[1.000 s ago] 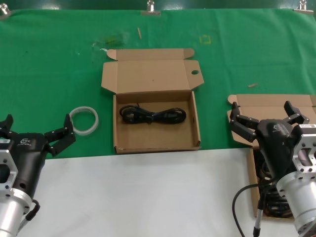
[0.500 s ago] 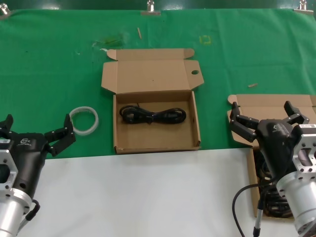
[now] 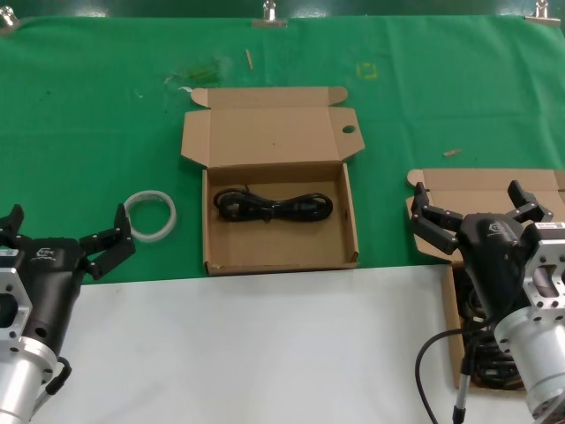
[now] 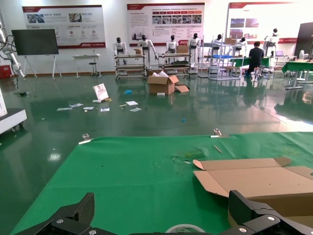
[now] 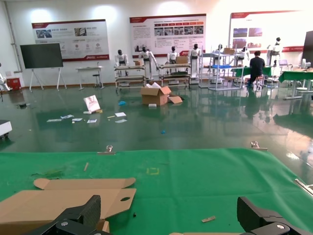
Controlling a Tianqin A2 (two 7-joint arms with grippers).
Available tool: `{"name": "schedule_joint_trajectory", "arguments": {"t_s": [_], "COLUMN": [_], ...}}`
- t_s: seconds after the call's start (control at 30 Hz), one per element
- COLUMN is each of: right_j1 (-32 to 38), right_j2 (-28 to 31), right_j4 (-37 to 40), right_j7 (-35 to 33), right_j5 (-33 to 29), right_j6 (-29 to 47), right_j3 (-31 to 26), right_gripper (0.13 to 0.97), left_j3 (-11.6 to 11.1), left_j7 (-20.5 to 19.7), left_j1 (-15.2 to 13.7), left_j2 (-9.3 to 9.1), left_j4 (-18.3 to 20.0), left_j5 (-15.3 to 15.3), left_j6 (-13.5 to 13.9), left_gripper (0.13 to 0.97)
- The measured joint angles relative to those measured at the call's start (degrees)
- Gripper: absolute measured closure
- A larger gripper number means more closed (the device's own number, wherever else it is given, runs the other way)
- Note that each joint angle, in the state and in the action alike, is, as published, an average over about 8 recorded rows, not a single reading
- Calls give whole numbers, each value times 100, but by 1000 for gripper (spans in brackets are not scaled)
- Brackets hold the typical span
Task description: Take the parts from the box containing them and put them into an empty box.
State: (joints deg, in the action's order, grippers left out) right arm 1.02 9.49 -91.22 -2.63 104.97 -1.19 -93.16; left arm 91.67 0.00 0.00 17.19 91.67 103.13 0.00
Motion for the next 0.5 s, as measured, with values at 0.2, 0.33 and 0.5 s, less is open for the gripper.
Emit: {"name": "schedule_joint_trajectory", "arguments": {"t_s": [0.2, 0.33, 0.5], "right_j1": [0, 0, 0], "right_j2": [0, 0, 0], "right_j4": [0, 0, 0], "right_j7": [0, 0, 0], "right_j5": [0, 0, 0], "right_j6": [0, 0, 0], "right_j3": [0, 0, 0], "right_gripper": [129, 129, 129], "left_j3": [0, 0, 0], "left_j7": [0, 0, 0], "left_j1": [0, 0, 0], "left_j2": [0, 0, 0], "left_j4": [0, 0, 0], "left_j5": [0, 0, 0], "left_j6": [0, 0, 0], "left_gripper": [132, 132, 132]}}
